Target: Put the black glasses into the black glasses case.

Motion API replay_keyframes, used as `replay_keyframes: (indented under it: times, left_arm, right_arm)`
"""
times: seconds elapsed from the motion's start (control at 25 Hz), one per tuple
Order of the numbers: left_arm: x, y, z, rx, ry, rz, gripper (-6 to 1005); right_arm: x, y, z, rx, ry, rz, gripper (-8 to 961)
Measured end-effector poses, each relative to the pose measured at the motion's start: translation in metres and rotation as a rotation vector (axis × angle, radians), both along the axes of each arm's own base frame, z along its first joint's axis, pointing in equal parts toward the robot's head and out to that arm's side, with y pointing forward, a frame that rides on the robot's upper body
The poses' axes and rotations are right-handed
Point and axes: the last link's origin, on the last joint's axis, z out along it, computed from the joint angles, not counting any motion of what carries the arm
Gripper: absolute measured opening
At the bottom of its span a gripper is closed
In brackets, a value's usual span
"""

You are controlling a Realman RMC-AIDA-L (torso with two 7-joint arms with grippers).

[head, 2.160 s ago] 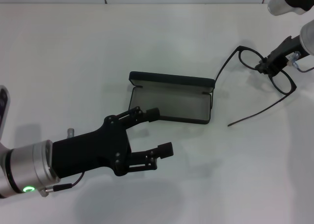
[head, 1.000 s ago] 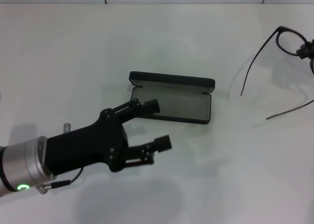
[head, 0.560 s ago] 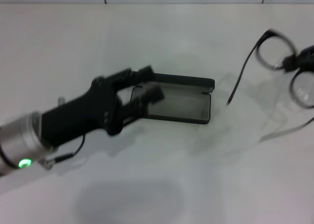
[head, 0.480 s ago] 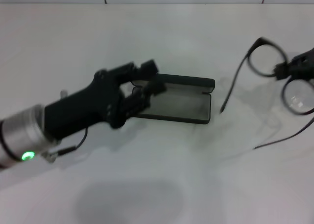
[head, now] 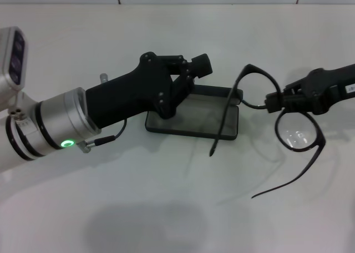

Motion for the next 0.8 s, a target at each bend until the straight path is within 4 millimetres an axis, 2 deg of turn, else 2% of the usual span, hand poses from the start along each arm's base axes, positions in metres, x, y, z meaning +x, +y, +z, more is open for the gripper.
replay_keyframes:
  times: [0.4, 0.8]
  left_arm:
    - [0.002, 0.0, -0.006, -0.002, 0.007, 0.004, -1]
    - [0.003, -0.003, -0.011, -0.02, 0.004, 0.001, 3]
  right_arm:
    - [-0.017, -0.003, -0.011, -0.042, 0.048, 0.029, 113]
    - [-0.028, -0.003, -0.019, -0.068, 0.077, 0.059, 113]
